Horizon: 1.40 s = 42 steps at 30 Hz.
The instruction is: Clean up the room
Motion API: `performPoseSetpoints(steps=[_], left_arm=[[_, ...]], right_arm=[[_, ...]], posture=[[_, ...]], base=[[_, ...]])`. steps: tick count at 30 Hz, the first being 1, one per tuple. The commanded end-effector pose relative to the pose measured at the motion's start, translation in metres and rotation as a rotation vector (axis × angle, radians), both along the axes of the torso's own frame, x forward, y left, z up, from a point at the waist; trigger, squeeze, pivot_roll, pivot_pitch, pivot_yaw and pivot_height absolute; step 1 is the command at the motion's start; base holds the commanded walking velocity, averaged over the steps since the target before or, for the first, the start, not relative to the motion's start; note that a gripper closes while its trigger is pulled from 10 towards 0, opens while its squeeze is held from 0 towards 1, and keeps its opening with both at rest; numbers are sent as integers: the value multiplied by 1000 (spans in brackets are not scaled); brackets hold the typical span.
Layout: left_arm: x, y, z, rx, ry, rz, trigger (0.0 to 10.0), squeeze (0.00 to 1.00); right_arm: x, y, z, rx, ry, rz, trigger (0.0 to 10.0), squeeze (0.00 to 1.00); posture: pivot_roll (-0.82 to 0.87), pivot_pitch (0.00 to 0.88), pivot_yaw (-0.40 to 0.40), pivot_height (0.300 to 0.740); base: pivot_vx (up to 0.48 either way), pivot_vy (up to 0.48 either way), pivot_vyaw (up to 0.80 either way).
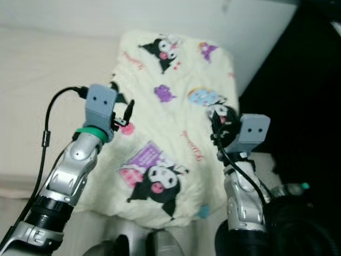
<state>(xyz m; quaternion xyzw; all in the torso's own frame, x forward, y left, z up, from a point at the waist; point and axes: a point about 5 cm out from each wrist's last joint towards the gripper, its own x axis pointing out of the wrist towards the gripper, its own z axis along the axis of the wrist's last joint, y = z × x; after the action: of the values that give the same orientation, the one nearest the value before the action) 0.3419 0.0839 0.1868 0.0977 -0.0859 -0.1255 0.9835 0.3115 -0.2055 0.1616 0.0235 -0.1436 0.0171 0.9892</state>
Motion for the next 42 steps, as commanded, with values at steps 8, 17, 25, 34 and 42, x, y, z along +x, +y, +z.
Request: performPoseSetpoints(steps=[8, 17, 25, 34, 42], left_arm=[[-4, -5, 1, 25, -36, -23, 10000, 0], [-6, -7, 2, 32, -55, -37, 10000, 0], [-6, -8, 2, 25, -48, -48, 10000, 0], [-6, -8, 1, 33, -52, -45, 10000, 0], [-6, -8, -1, 20, -35, -49, 10000, 0]], right_arm=[[-2, -2, -5, -1, 16, -5, 10000, 0], [-2, -2, -5, -1, 17, -4, 10000, 0], [-2, -2, -5, -1, 19, -5, 10000, 0], [-1, -2, -5, -1, 20, -5, 10000, 0], [0, -2, -7, -12, 28, -7, 10000, 0]], posture=[[-163, 142, -16, 740], [-162, 142, -16, 740], [-163, 143, -17, 740], [-163, 141, -16, 740], [-164, 136, -15, 740]], base=[[0, 111, 0], [0, -373, 0], [0, -99, 0], [0, -396, 0], [0, 0, 274]])
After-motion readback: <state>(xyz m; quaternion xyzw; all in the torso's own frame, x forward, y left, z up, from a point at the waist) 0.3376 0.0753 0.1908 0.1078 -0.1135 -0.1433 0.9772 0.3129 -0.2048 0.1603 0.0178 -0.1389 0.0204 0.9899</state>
